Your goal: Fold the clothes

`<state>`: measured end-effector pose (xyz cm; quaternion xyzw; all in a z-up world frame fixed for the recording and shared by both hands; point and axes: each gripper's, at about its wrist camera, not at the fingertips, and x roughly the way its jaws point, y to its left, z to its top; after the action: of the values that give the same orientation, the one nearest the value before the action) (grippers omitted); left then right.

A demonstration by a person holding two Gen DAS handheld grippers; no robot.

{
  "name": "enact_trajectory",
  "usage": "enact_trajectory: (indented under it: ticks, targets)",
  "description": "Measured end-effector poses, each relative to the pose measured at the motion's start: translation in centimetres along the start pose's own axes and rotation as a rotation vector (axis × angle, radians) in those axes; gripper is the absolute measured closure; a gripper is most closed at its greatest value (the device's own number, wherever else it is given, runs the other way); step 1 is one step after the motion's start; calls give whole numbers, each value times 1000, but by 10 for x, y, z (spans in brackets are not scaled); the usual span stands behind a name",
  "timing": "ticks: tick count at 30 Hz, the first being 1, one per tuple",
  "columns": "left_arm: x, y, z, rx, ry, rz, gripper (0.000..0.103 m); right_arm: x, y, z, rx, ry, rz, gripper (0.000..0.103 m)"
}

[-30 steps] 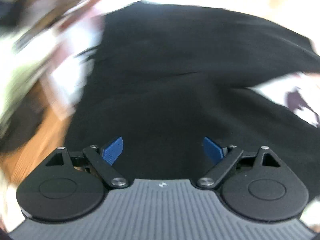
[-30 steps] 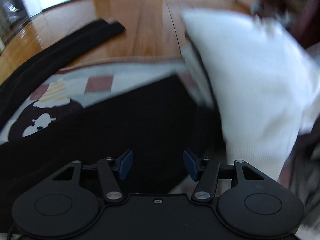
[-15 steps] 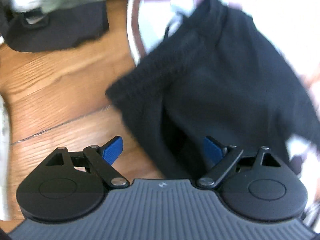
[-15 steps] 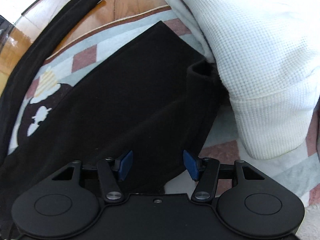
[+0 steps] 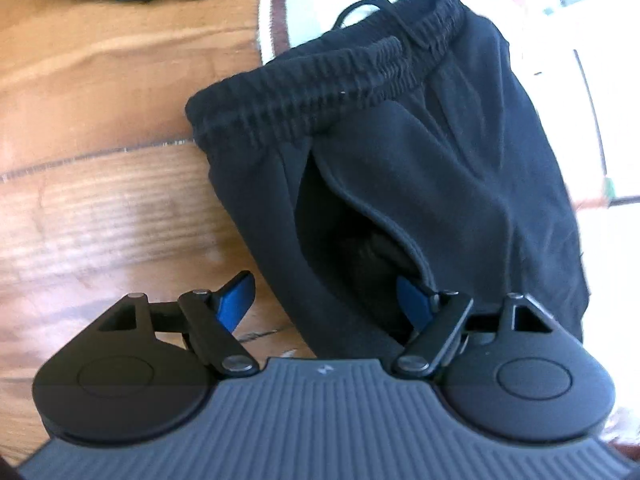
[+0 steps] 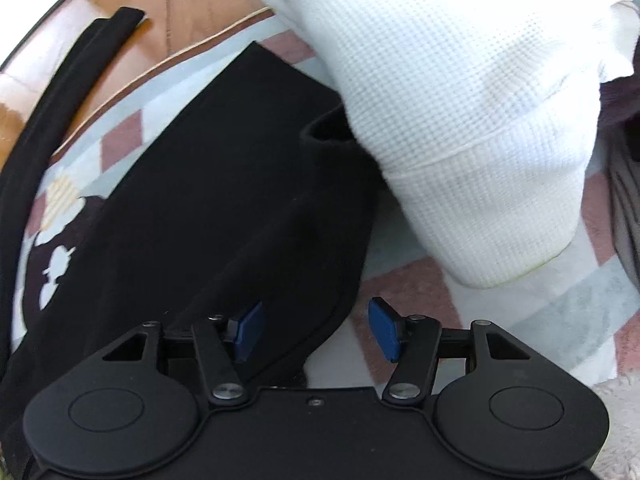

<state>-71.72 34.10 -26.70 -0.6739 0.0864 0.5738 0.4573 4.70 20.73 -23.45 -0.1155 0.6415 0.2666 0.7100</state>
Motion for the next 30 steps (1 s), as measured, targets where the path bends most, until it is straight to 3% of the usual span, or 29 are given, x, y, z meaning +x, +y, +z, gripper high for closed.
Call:
enact_trajectory:
  ticks: [3, 4, 5, 6, 7, 9, 12, 14, 17, 21, 26, 30]
  targets:
    - [-8, -8, -5, 79, -29, -37, 27, 16, -3, 6, 40, 45, -34, 29]
    - [-11, -14, -7, 139, -41, -26, 27, 22, -5, 8, 57, 62, -18, 36]
    - [-13, -20, -8, 196, -46, -14, 27, 23, -6, 9, 61, 49, 19, 47]
    - [-16, -25, -11, 245, -49, -2, 27, 20, -5, 8, 51, 22, 66, 80]
    - [-19, -28, -13, 286, -55, 12, 27, 15, -1, 6, 20, -23, 98, 96]
    - [-23, -27, -13, 301, -68, 1, 26, -4, 14, 0, -88, -160, 127, 96]
    - [-32, -17, -7, 222, -91, -99, 24, -43, 29, -14, -228, -447, 183, 96]
    - [-36, -12, -1, 181, -102, -150, 23, -55, 29, -15, -236, -527, 195, 97]
    - [-32, -7, 2, 154, -93, -138, 23, -45, 23, -8, -185, -471, 159, 97]
    - [-17, 1, -3, 118, -57, -126, 23, -45, 29, -11, -213, -484, 137, 97]
    - [26, 0, -10, 55, 88, -131, 20, -38, 28, -12, -208, -474, 154, 97]
    - [40, -7, -5, 25, 48, -115, 20, -30, 27, -10, -208, -412, 239, 97]
